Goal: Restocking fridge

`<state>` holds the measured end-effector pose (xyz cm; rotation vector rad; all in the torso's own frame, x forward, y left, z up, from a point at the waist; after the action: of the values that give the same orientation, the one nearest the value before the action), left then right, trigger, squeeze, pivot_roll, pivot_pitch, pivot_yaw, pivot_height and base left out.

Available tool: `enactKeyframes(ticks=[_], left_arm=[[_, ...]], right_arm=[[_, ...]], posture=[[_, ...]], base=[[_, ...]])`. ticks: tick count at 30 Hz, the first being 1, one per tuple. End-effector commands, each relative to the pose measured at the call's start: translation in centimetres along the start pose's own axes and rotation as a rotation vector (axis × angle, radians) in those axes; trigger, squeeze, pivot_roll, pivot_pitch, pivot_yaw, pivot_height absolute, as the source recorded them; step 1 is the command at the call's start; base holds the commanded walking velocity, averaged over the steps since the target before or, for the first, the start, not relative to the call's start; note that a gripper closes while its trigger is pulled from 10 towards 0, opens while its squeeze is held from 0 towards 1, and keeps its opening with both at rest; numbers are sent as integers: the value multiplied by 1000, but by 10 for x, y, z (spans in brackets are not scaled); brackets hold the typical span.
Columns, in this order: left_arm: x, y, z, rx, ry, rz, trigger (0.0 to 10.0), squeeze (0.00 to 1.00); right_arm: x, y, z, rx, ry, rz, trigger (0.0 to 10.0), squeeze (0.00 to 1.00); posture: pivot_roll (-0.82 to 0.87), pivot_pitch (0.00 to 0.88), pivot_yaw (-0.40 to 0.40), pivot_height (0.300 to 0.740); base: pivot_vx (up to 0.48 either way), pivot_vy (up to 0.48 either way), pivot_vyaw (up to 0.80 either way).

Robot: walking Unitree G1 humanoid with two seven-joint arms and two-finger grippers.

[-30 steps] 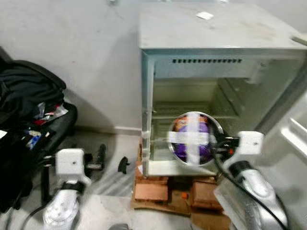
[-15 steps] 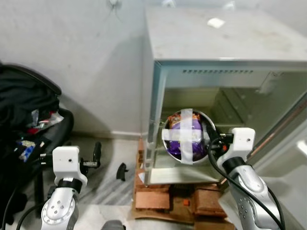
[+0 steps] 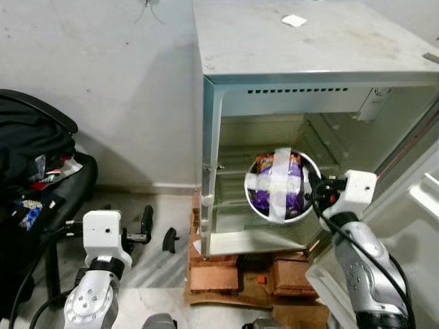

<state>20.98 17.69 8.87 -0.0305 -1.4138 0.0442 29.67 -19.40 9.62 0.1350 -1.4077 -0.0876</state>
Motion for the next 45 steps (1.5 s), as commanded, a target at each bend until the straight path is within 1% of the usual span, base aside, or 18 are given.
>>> enactKeyframes(ticks=[1, 4, 8, 11, 12, 15, 21, 23, 24, 26, 27, 29, 31, 35, 36, 37, 43, 45], left_arm=[[4, 0, 1, 8, -8, -10, 10000, 0], [7, -5, 2, 5, -1, -18, 10000, 0], [9, -6, 10, 9, 8, -24, 10000, 0], [11, -6, 19, 24, 19, -17, 10000, 0], [11, -6, 19, 24, 19, -17, 10000, 0], [9, -8, 32, 47, 54, -10, 10000, 0], [11, -11, 47, 65, 81, 0, 10000, 0], [12, -11, 53, 77, 91, 4, 10000, 0], [12, -11, 53, 77, 91, 4, 10000, 0], [13, -11, 57, 91, 105, 6, 10000, 0], [13, -11, 57, 91, 105, 6, 10000, 0], [13, -10, 62, 112, 117, 14, 10000, 0], [13, -10, 63, 116, 120, 15, 10000, 0], [12, -13, 70, 131, 140, 25, 10000, 0], [11, -14, 70, 133, 143, 27, 10000, 0], [10, -15, 71, 137, 147, 30, 10000, 0], [10, -17, 70, 153, 148, 45, 10000, 0], [10, -18, 70, 158, 149, 48, 10000, 0]], right_arm=[[5, 3, -5, 4, -10, -19, 10000, 0], [3, 12, -24, -14, 23, -119, 10000, 0], [-3, 23, -36, -11, 65, -198, 10000, 0], [-8, 31, -43, -11, 92, -230, 10000, 0], [-8, 31, -43, -11, 92, -230, 10000, 0], [-6, 42, -54, -4, 94, -250, 10000, 0], [-5, 51, -69, -19, 101, -318, 10000, 0], [-7, 56, -75, -31, 113, -361, 10000, 0], [-7, 56, -75, -31, 113, -361, 10000, 0], [-5, 68, -84, -29, 125, -441, 10000, 0], [-5, 68, -84, -29, 125, -441, 10000, 0], [-1, 82, -92, -26, 140, -559, 10000, 0], [0, 86, -94, -24, 142, -582, 10000, 0], [9, 107, -102, -16, 153, -733, 10000, 0], [11, 110, -103, -15, 154, -750, 10000, 0], [17, 118, -106, -7, 150, -768, 10000, 0], [37, 142, -111, 28, 136, -824, 10000, 0], [38, 144, -111, 29, 136, -837, 10000, 0]], posture=[[146, 117, -48, 740], [164, 151, -53, 740], [189, 196, -61, 740], [206, 228, -72, 740], [206, 228, -72, 740], [234, 274, -85, 740], [270, 313, -98, 740], [290, 325, -108, 740], [290, 325, -108, 740], [306, 337, -118, 740], [306, 337, -118, 740], [325, 345, -131, 740], [325, 345, -131, 740], [338, 353, -149, 740], [338, 354, -152, 740], [338, 352, -162, 740], [342, 350, -178, 740], [343, 346, -183, 740]], base=[[0, 0, 0], [0, 0, 0], [0, 0, 0], [0, 0, 0], [0, 0, 0], [0, 0, 0], [0, 0, 0], [0, 0, 0], [0, 0, 0], [0, 0, 0], [0, 0, 0], [0, 0, 0], [0, 0, 0], [0, 0, 0], [0, 0, 0], [0, 0, 0], [0, 0, 0], [0, 0, 0]])
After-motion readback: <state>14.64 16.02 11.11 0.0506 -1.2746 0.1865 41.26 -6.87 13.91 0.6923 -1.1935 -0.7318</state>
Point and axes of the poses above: a point about 5 cm out from each wrist's last joint towards the gripper, its own z axis pointing back from the gripper into the wrist, its own x axis along the axis of the wrist's last joint, y = z × x, the point moved 2 cm from there along -z, pointing out of the wrist towards the gripper, and after that the axes turned 5 degrees about z, right-handed, at the moved point
